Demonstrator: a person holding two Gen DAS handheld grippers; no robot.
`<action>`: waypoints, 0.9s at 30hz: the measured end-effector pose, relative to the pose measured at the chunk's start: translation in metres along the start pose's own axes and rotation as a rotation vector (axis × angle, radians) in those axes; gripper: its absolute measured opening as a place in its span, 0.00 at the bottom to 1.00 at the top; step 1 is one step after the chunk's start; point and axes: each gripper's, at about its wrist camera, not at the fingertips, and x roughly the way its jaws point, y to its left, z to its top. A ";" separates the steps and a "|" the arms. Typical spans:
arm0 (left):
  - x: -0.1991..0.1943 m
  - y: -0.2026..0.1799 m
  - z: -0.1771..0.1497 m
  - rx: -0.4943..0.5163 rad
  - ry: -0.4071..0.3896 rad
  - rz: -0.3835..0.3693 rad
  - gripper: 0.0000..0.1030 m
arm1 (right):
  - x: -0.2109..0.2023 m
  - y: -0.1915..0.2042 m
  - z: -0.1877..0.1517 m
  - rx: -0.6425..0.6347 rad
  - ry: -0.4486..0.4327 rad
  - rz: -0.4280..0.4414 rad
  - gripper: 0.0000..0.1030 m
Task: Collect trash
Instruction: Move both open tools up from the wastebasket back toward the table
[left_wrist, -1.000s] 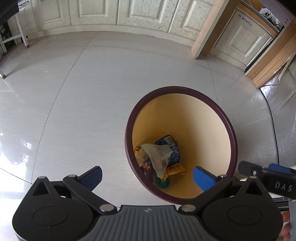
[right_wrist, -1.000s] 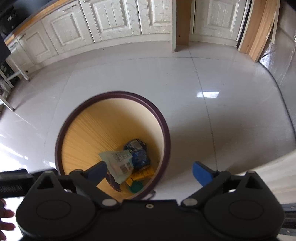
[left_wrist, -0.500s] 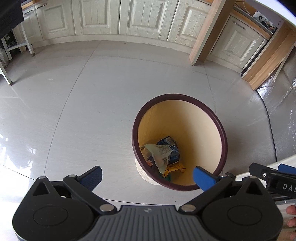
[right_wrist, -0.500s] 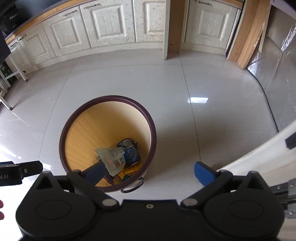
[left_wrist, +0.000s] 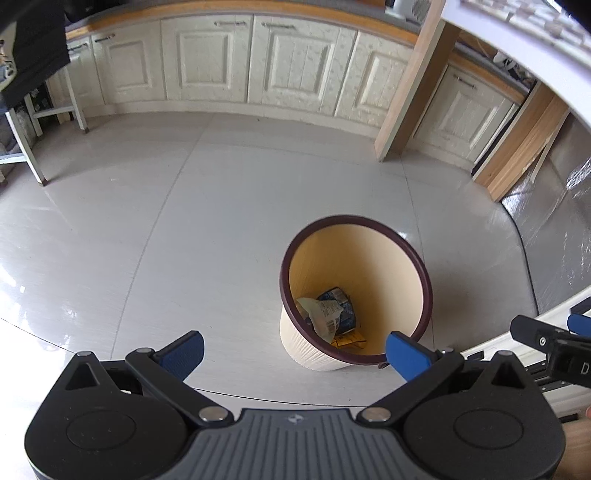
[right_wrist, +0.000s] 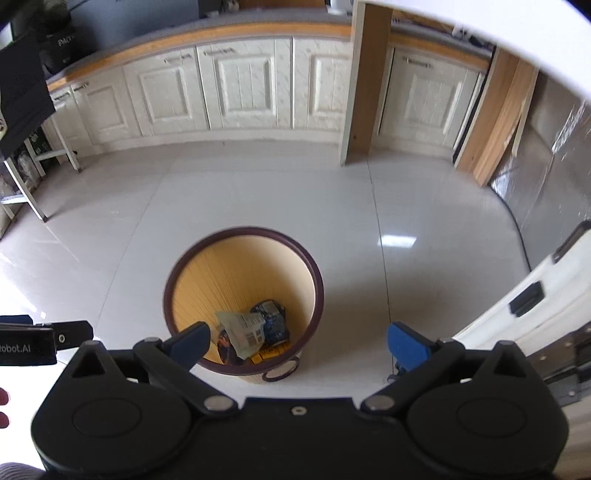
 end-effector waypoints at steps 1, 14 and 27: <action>-0.008 0.001 -0.001 -0.002 -0.011 0.000 1.00 | -0.006 0.001 0.000 -0.001 -0.010 0.000 1.00; -0.110 0.008 -0.012 -0.020 -0.194 0.009 1.00 | -0.106 0.024 0.001 -0.042 -0.196 0.049 1.00; -0.230 0.009 -0.009 -0.039 -0.443 -0.003 1.00 | -0.230 0.021 0.016 -0.009 -0.466 0.112 1.00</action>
